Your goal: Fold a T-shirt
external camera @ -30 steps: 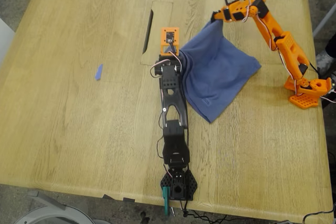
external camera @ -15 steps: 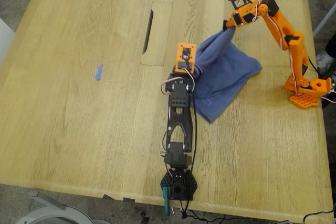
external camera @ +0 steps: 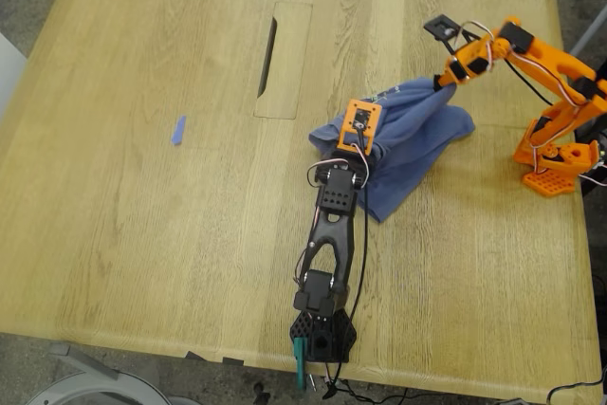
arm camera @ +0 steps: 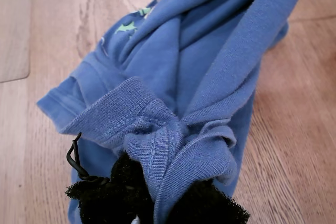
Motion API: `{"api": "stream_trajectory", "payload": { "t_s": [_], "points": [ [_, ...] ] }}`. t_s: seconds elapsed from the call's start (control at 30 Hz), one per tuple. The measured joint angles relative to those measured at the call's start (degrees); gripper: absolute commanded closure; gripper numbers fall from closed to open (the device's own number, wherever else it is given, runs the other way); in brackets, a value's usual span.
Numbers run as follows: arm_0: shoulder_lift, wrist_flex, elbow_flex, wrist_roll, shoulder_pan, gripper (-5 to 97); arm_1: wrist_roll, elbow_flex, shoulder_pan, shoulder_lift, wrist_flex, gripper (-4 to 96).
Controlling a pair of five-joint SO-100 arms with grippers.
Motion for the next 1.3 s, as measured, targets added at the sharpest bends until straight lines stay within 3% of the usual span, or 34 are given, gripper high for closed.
{"api": "stream_trajectory", "payload": {
  "t_s": [0.77, 1.3],
  "points": [
    [19.78, 2.02, 17.40, 0.09, 27.42, 92, -0.35, 28.48, -6.86, 35.60, 11.16, 91.0],
    [28.21, 1.49, 29.97, 0.09, 34.37, 92, -0.35, 39.90, -14.77, 49.83, 14.59, 91.0]
  ]
}}
